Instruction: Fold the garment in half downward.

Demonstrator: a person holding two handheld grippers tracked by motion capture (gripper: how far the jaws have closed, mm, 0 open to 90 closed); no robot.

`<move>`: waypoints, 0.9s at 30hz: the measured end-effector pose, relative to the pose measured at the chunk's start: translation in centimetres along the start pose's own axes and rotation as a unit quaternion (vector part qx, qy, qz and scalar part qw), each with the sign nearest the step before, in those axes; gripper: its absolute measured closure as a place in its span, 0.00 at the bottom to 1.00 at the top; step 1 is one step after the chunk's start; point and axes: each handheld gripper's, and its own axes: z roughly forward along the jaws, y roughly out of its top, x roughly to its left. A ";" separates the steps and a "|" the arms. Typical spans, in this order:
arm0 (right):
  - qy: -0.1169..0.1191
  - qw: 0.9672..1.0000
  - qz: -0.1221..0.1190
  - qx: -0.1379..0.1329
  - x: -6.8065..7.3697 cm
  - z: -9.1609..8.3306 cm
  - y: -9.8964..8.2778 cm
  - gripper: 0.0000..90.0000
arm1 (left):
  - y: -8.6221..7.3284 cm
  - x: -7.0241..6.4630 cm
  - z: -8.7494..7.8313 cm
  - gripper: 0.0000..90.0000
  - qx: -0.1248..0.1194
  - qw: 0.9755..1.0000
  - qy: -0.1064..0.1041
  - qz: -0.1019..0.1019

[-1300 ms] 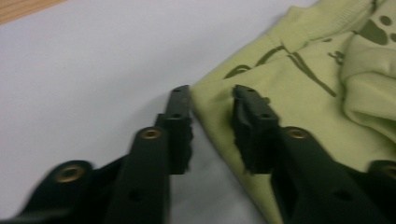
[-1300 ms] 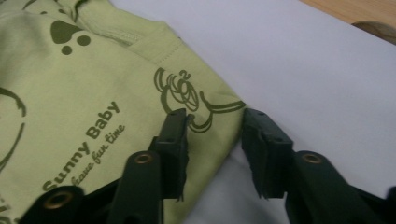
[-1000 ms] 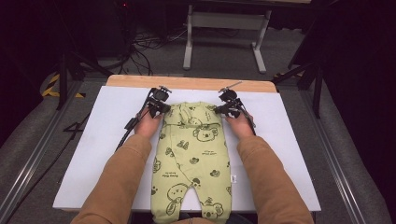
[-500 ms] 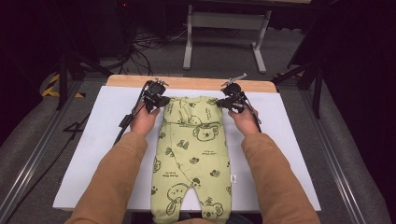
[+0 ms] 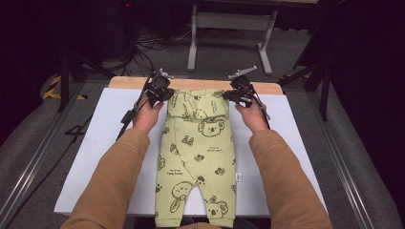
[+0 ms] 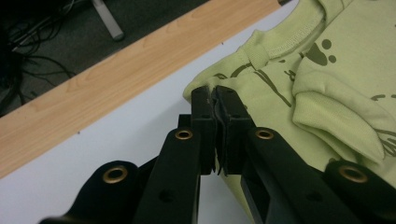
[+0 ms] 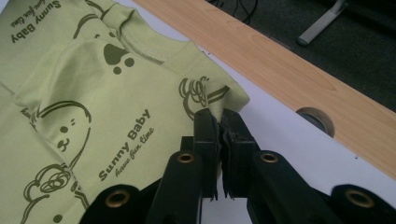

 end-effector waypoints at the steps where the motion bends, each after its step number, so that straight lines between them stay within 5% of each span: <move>1: 0.000 1.000 0.000 -0.004 -0.1 -0.1 0.1 0.95 | 0.2 0.1 -0.2 0.96 -0.009 1.000 0.000 -0.001; 15: -0.029 0.997 0.007 -0.067 -0.7 -1.9 1.6 0.95 | 2.0 0.7 -2.6 0.96 -0.059 0.998 0.028 0.002; 17: -0.029 0.997 0.009 -0.074 -0.5 -2.0 1.7 0.95 | 1.9 0.7 -2.7 0.96 -0.058 0.998 0.021 -0.011; 21: -0.013 0.997 0.021 -0.067 -0.2 -1.5 1.1 0.95 | 1.1 0.4 -2.4 0.96 -0.046 0.999 0.015 -0.004; 27: 0.003 0.997 0.039 -0.074 -0.1 -1.6 -0.4 0.95 | 0.1 0.7 -2.9 0.96 -0.063 0.998 -0.017 -0.021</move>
